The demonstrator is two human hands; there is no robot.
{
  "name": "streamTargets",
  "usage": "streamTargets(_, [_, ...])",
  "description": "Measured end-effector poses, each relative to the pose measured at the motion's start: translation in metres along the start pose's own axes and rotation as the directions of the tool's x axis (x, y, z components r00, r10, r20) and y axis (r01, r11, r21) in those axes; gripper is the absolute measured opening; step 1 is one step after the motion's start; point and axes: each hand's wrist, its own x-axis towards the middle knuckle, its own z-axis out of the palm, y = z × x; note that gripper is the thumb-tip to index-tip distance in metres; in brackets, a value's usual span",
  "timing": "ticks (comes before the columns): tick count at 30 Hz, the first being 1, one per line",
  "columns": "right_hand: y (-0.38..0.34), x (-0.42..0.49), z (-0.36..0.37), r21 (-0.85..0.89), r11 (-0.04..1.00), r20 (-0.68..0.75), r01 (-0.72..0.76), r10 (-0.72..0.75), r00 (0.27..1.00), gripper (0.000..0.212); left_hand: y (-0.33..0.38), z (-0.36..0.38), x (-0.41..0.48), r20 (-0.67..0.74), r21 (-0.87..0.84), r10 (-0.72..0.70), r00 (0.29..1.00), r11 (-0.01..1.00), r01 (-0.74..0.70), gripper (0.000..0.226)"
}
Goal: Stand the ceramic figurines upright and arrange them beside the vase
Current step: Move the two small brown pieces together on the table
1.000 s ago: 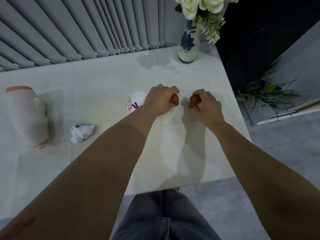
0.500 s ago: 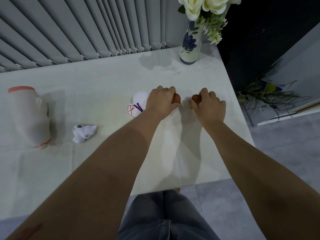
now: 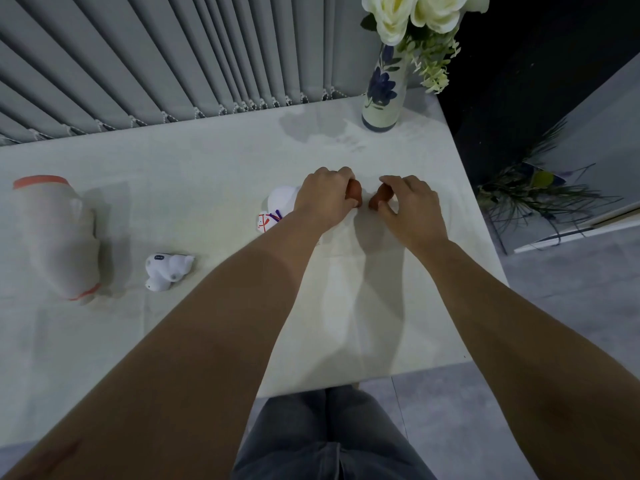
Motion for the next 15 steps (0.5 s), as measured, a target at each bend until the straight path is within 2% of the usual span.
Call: streamTargets(15, [-0.003, -0.002, -0.003, 0.073, 0.995, 0.025, 0.061, -0.063, 0.998, 0.035, -0.002, 0.015, -0.001, -0.019, 0.05, 0.041, 0.999, 0.998, -0.04, 0.037])
